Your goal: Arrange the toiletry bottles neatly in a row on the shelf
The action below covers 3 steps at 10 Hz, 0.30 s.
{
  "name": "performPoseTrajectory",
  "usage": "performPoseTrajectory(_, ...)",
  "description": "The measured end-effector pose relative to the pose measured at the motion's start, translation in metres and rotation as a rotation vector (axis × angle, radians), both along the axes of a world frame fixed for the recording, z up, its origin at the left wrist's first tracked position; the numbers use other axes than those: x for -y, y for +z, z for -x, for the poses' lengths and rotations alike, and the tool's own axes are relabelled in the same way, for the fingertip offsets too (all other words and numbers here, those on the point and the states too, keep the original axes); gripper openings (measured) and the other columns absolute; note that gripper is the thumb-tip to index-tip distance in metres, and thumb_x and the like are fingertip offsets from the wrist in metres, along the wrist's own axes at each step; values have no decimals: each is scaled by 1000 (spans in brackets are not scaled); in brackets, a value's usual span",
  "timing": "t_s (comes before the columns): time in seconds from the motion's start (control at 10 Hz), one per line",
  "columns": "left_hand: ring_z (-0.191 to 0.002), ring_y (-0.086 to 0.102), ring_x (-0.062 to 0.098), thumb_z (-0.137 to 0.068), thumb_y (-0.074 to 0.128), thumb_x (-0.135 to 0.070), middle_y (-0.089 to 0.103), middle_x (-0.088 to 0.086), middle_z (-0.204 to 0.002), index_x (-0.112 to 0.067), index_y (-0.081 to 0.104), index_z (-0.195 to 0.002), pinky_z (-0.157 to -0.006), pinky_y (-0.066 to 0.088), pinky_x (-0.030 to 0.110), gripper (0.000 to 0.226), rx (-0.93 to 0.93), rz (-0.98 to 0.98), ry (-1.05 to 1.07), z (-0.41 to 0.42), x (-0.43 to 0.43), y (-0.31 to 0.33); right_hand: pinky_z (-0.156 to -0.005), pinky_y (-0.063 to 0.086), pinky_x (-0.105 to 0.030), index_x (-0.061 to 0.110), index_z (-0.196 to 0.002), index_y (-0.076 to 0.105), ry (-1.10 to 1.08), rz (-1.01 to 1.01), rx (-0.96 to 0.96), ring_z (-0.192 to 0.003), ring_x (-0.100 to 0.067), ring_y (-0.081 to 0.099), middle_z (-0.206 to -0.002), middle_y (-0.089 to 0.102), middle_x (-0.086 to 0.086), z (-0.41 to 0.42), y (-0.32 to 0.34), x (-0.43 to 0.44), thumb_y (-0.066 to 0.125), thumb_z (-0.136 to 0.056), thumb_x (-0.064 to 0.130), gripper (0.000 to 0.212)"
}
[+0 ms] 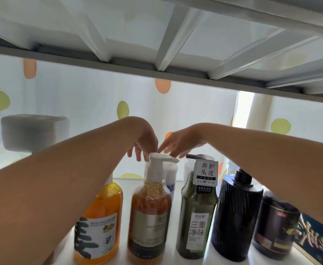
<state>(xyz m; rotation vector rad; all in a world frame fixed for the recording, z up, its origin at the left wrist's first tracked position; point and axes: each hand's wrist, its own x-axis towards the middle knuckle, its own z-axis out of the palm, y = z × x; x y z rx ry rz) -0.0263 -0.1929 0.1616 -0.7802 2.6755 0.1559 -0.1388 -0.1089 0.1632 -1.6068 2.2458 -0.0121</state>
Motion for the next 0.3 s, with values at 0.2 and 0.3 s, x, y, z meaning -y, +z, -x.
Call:
performPoseTrajectory(0.2, -109, 63, 20, -95, 44, -14, 63, 2, -125, -24, 57, -128, -90, 51, 35, 37, -266, 51, -15, -26, -15, 11, -95, 47, -27, 21, -128, 56, 48, 278, 69, -121, -18, 54, -131, 57, -6, -11, 16, -36, 52, -95, 12, 35)
performPoseTrajectory(0.3, -101, 66, 18, -94, 45, -15, 67, -2, -117, -24, 60, -123, -85, 53, 34, 34, -501, 73, -30, -28, -23, 13, -88, 52, -25, 17, -119, 64, 72, 523, -97, -108, -17, 63, -117, 66, -7, -13, 16, -51, 53, -93, 10, 29)
